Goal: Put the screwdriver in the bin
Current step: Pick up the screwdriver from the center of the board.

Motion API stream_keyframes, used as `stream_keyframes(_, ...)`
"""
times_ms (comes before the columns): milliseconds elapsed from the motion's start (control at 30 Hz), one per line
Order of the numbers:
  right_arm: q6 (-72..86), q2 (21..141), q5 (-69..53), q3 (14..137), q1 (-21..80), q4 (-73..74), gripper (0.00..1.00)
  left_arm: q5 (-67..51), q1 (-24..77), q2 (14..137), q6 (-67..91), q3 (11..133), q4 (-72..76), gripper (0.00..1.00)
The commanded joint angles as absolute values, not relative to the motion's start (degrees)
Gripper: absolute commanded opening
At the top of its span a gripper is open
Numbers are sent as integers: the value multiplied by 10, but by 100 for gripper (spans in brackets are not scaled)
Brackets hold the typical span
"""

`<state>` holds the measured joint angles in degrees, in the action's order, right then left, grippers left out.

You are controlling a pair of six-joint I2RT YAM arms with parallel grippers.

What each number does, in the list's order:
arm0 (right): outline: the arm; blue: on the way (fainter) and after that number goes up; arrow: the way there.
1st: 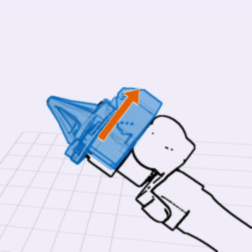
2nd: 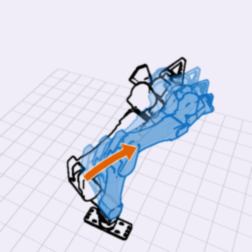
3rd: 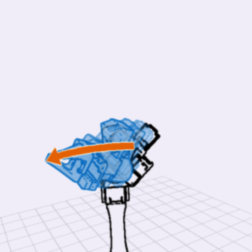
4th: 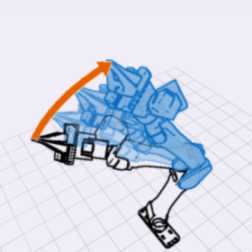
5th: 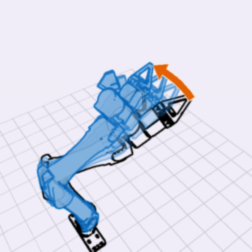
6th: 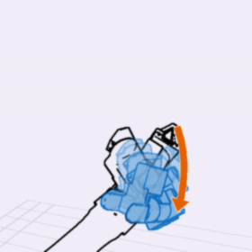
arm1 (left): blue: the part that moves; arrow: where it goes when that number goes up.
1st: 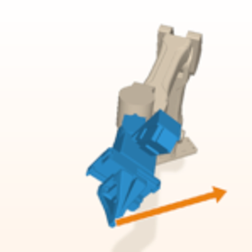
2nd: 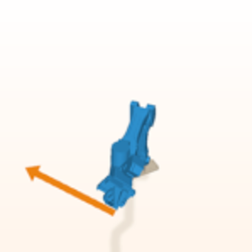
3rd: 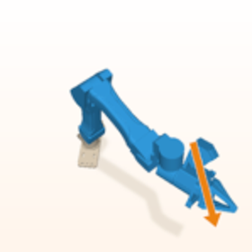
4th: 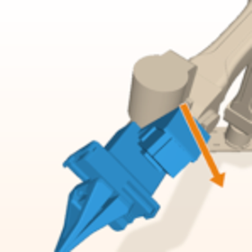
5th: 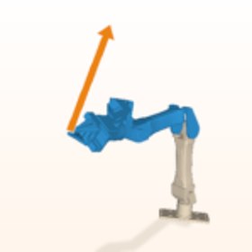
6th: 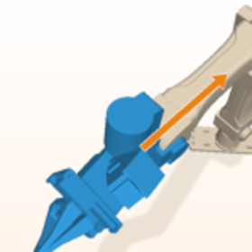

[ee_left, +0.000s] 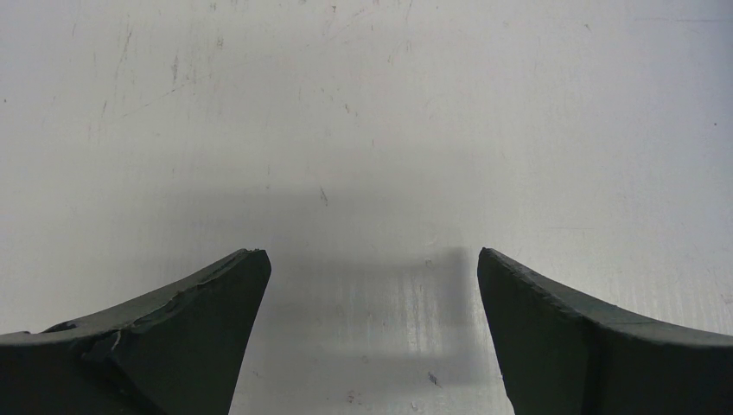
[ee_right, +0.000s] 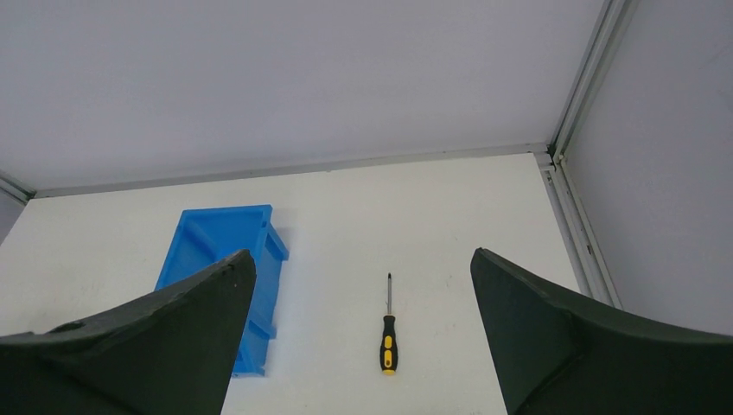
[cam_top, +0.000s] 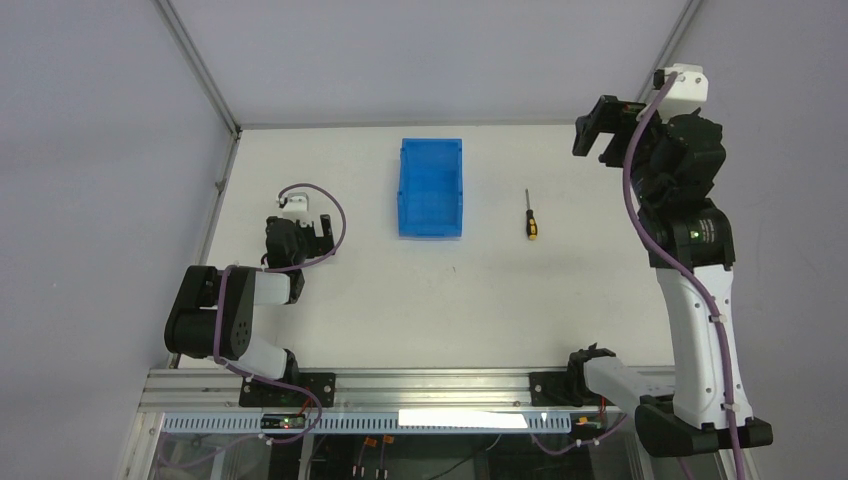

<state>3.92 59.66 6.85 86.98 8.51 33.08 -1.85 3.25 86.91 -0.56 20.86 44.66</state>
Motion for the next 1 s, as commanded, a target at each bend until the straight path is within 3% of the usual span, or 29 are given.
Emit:
stream_keyframes(0,55,605,71,934,88,395,100,-18,25,864,-2,219,462,100)
stream_keyframes(467,56,655,60,952,88,441,99,-18,25,864,-2,219,462,100)
stream_keyframes(967,51,756,54,858,88,403,100,-18,25,864,-1,219,462,100)
